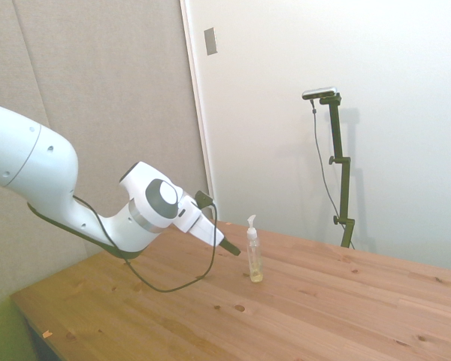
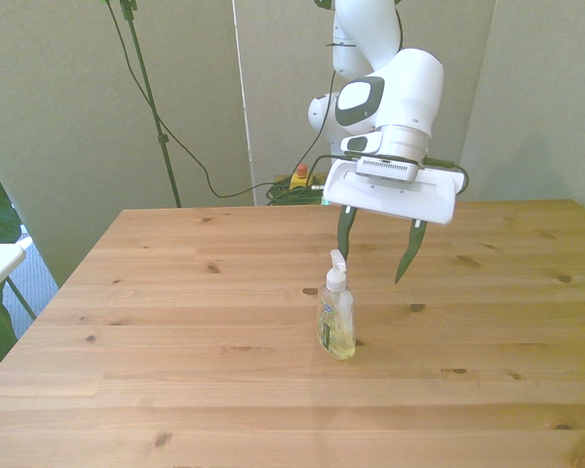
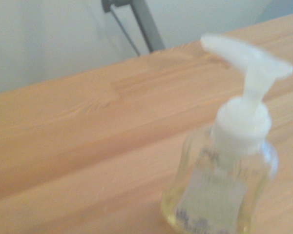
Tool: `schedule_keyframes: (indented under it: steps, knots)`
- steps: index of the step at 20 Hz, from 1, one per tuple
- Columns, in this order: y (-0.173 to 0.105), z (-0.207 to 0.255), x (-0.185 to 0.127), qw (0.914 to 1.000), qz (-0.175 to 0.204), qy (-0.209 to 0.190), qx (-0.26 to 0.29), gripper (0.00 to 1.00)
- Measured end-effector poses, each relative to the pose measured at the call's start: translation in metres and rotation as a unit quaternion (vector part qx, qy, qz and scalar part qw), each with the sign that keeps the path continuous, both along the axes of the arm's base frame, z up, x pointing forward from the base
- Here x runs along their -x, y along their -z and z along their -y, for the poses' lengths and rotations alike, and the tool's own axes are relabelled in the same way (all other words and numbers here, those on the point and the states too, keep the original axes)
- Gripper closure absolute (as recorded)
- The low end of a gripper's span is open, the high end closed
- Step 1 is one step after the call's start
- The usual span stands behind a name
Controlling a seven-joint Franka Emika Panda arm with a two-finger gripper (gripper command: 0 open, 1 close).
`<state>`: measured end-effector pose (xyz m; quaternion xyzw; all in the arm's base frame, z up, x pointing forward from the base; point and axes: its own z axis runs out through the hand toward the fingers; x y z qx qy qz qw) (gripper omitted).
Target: Stand the sanitizer
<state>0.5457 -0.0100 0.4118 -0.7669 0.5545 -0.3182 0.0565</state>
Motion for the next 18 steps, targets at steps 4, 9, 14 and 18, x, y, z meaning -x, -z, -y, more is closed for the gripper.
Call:
schedule_keyframes:
  steps: [4,9,14,18]
  knots:
    - [-0.004,-0.017,0.027,0.9968,-0.058,-0.046,-0.028,0.00]
    - [-0.043,-0.004,0.044,0.9777,-0.161,-0.118,-0.065,0.00]
    - [-0.056,0.016,0.041,0.9352,-0.264,-0.213,-0.102,0.00]
    - [-0.054,0.015,0.036,0.9238,-0.295,-0.228,-0.087,0.00]
